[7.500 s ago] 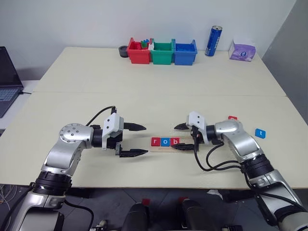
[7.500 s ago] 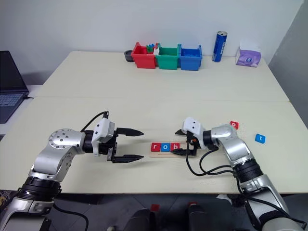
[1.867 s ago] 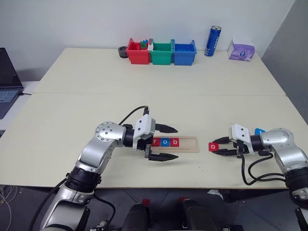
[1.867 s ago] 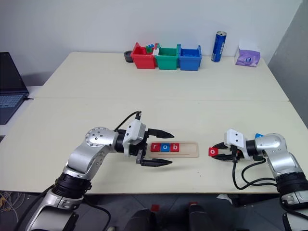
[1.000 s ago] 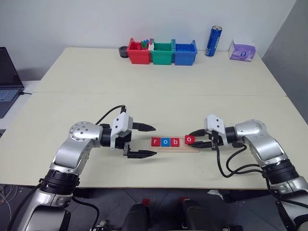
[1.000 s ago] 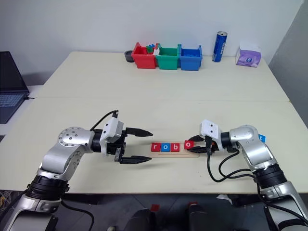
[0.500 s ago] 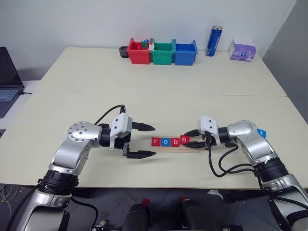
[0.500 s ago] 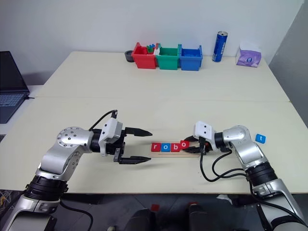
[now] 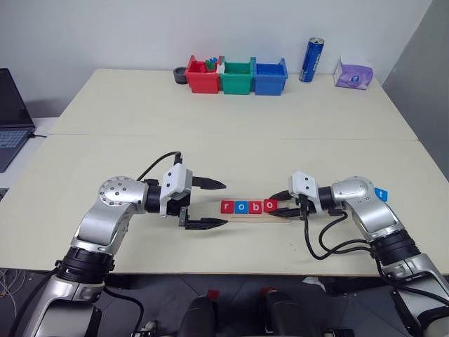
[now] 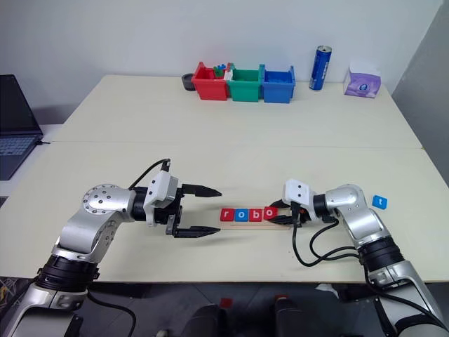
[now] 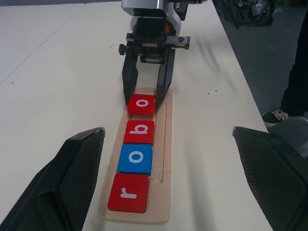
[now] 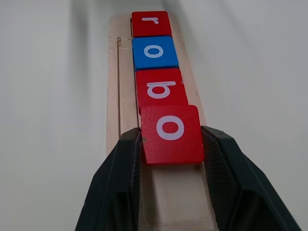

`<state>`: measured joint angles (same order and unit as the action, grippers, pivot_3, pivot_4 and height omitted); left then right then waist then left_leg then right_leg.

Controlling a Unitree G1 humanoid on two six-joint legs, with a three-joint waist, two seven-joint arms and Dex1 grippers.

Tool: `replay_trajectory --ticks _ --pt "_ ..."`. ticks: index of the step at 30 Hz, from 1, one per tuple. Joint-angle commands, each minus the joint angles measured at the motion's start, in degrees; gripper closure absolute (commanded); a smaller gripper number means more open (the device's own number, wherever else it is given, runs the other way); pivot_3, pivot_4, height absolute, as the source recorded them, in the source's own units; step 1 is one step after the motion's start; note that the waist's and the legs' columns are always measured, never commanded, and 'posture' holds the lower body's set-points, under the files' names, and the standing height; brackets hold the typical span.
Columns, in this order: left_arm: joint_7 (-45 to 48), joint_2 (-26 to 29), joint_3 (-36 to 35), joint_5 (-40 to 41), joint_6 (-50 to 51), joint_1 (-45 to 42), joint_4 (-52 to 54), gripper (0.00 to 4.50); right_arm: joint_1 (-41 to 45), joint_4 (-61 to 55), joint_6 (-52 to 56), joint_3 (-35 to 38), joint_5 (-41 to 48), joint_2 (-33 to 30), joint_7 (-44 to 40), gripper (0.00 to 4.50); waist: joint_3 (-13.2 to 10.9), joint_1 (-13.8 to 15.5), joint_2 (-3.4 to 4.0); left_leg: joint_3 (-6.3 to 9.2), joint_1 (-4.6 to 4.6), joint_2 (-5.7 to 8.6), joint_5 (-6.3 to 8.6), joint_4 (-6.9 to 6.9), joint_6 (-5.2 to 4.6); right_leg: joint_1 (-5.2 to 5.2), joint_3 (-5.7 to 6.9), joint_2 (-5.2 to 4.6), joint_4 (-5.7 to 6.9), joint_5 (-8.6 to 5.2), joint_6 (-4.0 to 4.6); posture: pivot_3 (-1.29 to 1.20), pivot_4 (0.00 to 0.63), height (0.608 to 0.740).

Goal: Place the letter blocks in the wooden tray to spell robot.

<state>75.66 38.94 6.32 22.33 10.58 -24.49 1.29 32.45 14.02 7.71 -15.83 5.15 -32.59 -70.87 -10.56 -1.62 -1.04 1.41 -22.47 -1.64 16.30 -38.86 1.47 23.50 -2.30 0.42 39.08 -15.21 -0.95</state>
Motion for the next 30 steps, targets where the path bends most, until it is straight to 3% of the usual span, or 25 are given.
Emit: replay_trajectory --ticks 1,6,15,23,26,30 --pt "0.1 0.0 -0.9 -0.1 -1.2 -1.7 -0.3 0.0 1.6 -0.1 -1.6 0.3 -0.4 -0.2 -0.1 3.04 0.0 0.0 0.0 0.0 0.0 0.0 0.0 0.0 0.0 0.0 0.0 0.0 0.0 0.0 0.0 0.0 0.15 0.74" --pt "0.0 -0.1 -0.8 -0.2 -1.5 -2.0 -0.8 0.0 2.0 0.6 -2.0 0.1 -0.7 -0.1 -0.2 3.04 0.0 0.0 0.0 0.0 0.0 0.0 0.0 0.0 0.0 0.0 -0.01 0.0 0.0 0.0 0.0 0.0 0.15 0.74" --pt "-0.2 -0.6 -0.6 -0.5 -2.1 -2.5 -1.5 0.0 2.7 0.9 -1.4 0.9 0.2 -0.3 -1.0 0.03 0.0 0.0 0.0 0.0 0.0 0.0 0.0 0.0 0.0 0.0 0.01 0.0 0.0 0.0 0.0 0.0 0.15 0.74" --pt "0.0 -1.0 -0.6 -0.7 -2.2 -2.5 -1.5 0.0 2.9 -0.1 0.7 2.9 3.0 -0.4 -1.4 0.03 0.0 0.0 0.0 0.0 -0.01 0.0 0.0 0.0 0.0 0.0 0.0 0.0 0.0 0.0 0.0 0.0 0.15 0.74" --pt "0.1 -1.1 -0.5 -0.7 -2.2 -2.6 -1.6 0.0 2.6 -1.1 2.0 3.2 4.0 -0.6 -2.1 0.55 0.0 0.0 0.0 0.01 -0.01 0.0 0.0 0.0 0.0 0.0 0.0 0.0 0.0 0.0 0.0 0.0 0.15 0.74" --pt "0.2 -1.2 -0.4 -0.8 -2.3 -2.8 -1.7 0.0 2.1 -1.5 1.9 2.9 3.7 -0.4 -1.3 2.02 0.0 0.0 0.0 0.01 -0.01 -0.01 0.0 0.0 0.0 0.0 0.01 0.0 0.0 0.0 0.0 0.0 0.15 0.74"
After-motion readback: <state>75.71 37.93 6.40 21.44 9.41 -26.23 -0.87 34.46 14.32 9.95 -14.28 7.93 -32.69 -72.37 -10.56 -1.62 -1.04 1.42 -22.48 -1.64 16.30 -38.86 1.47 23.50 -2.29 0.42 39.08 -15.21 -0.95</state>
